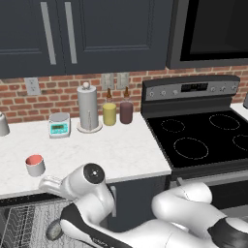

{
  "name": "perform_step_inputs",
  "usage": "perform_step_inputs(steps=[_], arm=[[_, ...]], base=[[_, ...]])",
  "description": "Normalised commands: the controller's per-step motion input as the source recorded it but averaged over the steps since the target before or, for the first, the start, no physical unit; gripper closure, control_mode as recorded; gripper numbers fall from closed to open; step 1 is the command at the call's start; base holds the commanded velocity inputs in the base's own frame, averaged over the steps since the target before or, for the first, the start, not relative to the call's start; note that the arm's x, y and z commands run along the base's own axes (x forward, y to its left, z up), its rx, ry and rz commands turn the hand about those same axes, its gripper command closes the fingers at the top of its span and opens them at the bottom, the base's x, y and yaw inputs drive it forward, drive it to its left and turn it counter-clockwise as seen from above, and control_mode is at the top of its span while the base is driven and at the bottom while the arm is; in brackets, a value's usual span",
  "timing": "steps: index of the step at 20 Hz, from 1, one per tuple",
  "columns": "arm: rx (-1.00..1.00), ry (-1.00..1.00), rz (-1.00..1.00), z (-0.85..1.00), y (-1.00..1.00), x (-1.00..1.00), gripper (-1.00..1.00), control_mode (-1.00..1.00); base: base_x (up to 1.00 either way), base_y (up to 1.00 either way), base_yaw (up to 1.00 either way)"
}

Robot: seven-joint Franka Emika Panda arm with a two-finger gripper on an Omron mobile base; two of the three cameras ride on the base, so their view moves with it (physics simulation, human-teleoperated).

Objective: Pick up the cup and bowl from the counter, place them in the dishwasher, and close the dishwasher door.

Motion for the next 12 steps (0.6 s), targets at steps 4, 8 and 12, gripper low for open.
perform_step_inputs(steps=[4, 8, 12], arm=[[0.02, -0.14, 0.00, 0.40, 0.00, -0.03, -1.00, -1.00], [0.00, -0.03, 0.00, 0.57, 0.00, 0.00, -1.00, -1.00], [-0.02, 0.03, 0.00, 0.73, 0.00, 0.02, -1.00, -1.00]], base=[[0.00, 0.00, 0.00], [0.00, 0.00, 0.00], [0.00, 0.00, 0.00]])
